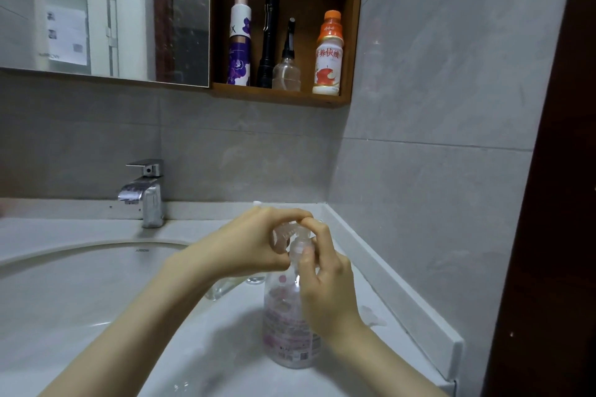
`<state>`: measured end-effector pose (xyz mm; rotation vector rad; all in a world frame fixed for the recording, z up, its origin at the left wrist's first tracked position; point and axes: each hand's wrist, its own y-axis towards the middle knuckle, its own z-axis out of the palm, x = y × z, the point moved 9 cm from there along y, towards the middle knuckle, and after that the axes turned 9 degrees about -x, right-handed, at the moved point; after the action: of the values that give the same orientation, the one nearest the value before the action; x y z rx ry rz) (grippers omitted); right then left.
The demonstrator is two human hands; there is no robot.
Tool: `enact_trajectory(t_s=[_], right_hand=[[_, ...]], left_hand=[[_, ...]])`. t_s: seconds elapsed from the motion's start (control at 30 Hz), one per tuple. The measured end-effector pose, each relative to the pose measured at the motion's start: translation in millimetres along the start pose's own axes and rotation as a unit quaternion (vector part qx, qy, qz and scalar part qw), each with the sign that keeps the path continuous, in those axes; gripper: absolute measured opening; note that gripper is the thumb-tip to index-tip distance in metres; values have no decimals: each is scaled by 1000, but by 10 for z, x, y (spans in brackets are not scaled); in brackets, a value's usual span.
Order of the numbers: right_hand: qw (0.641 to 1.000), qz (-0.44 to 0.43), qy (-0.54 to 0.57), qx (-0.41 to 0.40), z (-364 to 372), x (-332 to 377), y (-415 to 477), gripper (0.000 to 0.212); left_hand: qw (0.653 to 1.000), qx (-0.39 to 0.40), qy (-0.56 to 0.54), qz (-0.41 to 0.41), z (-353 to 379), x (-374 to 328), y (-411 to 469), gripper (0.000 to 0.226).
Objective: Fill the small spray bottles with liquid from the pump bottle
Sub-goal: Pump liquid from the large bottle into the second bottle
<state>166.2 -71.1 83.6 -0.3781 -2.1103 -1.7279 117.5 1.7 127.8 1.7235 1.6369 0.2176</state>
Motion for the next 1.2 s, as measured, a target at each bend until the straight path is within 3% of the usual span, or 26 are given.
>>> enact_trajectory(t_s=[0.63, 1.03, 1.2], right_hand=[[1000, 12, -17, 10, -63, 77, 70, 53], [1000, 19, 4, 23, -14, 32, 40, 23], [1000, 20, -10, 22, -21, 1, -19, 23]], left_hand=[[999, 20, -10, -27, -74, -55, 62, 53], [999, 9, -28, -20, 12, -7, -22, 53], [999, 17, -24, -33, 40, -14, -52, 53]])
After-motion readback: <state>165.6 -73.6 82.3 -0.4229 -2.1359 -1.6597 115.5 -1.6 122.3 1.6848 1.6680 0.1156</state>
